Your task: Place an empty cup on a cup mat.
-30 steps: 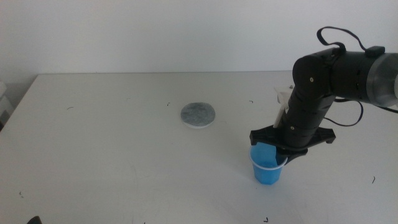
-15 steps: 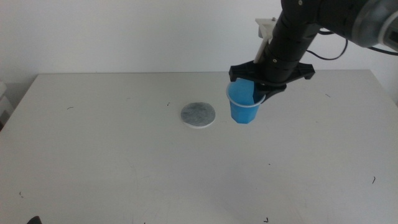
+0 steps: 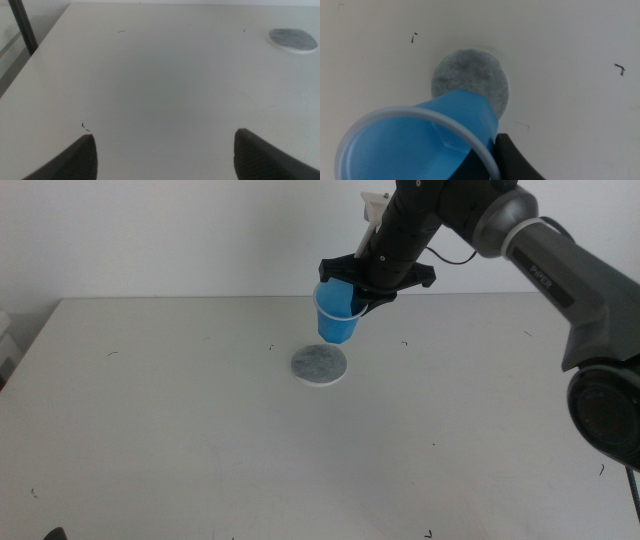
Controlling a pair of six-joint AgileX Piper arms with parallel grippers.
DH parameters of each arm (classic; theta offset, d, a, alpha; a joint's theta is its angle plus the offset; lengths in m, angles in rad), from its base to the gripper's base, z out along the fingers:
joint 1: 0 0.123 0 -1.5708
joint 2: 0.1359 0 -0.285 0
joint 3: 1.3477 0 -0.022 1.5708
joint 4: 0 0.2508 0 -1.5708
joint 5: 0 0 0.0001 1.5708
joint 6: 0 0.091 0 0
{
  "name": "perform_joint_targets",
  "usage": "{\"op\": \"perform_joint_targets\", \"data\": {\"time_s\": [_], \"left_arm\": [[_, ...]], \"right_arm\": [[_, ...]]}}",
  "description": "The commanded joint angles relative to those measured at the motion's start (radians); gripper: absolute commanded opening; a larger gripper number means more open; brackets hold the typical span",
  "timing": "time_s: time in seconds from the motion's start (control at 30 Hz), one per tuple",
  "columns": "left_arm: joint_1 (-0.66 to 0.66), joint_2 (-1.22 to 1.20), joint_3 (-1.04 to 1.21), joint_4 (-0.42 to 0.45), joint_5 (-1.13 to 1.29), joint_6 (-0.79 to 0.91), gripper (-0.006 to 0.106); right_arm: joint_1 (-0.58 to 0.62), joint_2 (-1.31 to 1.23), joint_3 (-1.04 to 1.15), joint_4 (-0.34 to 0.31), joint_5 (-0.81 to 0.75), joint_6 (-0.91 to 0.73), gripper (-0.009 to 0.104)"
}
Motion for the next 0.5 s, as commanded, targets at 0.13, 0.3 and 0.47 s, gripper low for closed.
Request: {"op": "perform_joint_targets", "data": {"time_s": [0.13, 0.3, 0.47], "left_arm": [[0.001, -0.012, -0.006, 0.0, -0.067, -0.011, 0.105], [0.001, -0.012, -0.006, 0.0, -0.067, -0.011, 0.105], [0.001, -0.012, -0.006, 0.0, -0.067, -0.011, 0.105]], "right_arm": [[0.0, 0.057, -0.169, 0.023, 0.049, -0.003, 0.001], [0.0, 0.104, -0.19, 0.037, 0.013, -0.003, 0.001], [0.002, 0.129, -0.19, 0.045, -0.012, -0.004, 0.001]]}}
